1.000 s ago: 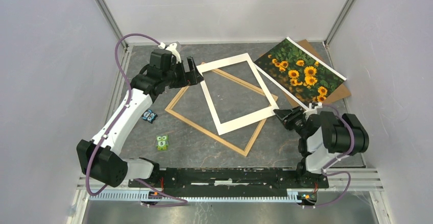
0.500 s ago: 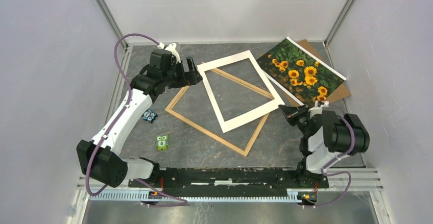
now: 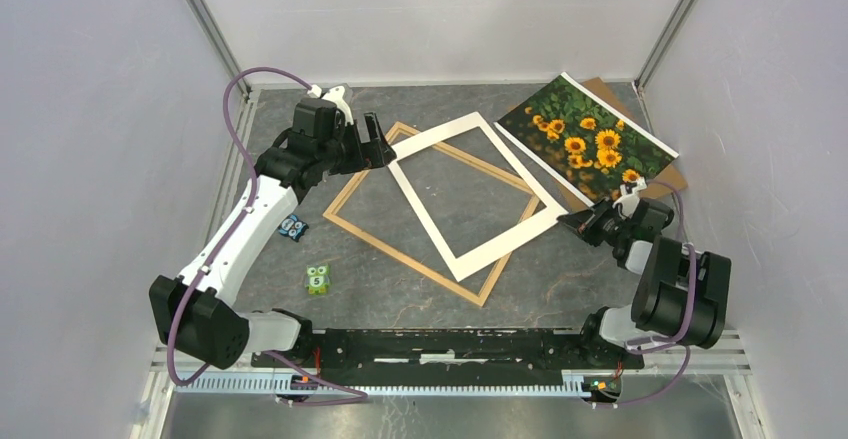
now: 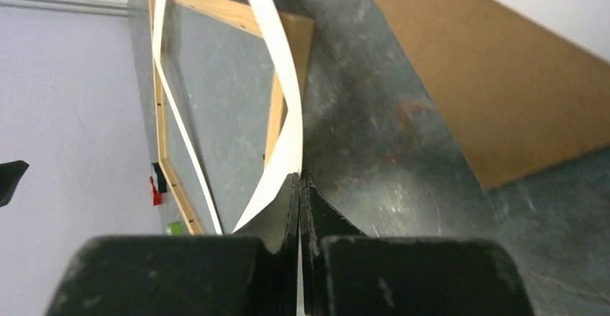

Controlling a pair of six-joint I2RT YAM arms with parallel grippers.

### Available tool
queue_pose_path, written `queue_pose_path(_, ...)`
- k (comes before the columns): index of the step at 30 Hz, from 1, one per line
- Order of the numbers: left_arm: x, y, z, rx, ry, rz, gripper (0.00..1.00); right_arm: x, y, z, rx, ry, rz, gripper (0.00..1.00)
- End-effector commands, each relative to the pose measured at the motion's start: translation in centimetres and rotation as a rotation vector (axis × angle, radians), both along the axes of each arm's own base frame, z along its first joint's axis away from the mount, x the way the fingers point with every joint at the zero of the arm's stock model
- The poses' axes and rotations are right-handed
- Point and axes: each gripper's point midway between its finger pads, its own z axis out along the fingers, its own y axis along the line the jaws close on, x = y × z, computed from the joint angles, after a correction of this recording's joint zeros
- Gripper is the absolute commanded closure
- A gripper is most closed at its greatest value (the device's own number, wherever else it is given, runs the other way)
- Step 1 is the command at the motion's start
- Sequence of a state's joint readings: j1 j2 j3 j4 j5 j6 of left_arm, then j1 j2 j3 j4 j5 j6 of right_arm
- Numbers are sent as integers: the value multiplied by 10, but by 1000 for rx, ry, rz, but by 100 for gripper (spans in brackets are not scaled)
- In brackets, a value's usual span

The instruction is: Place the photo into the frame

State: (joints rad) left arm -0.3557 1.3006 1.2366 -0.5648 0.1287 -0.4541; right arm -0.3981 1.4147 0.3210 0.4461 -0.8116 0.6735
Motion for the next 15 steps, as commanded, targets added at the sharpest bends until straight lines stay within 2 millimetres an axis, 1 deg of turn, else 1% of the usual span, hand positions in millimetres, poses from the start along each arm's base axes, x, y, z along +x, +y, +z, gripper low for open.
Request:
queue_pose_path(1,7,-2,9,-5,-53,-1,0,-13,-1,-15,-69,126,124,100)
queue_pose_path(2,7,-4,9,-14,-50,-9,0,-13,-5,-19,-142,170,170,100)
queue_pose_path(4,6,-7,8,-26,-44,-19,0,-5,-3,-15,-229,161,231,100)
queue_pose_path(6,6,-8,7,-30,-39,-22,0,5,11,2,-210,53,266,100)
queue_pose_path(8,6,-8,7,-28,-38,-25,0,12,19,10,-189,5,273,100)
queue_pose_path(11,6,-8,9,-29,-43,-26,0,15,26,7,-226,18,331,100)
queue_pose_path(13,5,-9,8,-32,-39,-29,0,16,26,3,-241,36,323,100)
queue_pose_path(15,5,-11,6,-37,-31,-36,0,16,26,-1,-204,46,257,88)
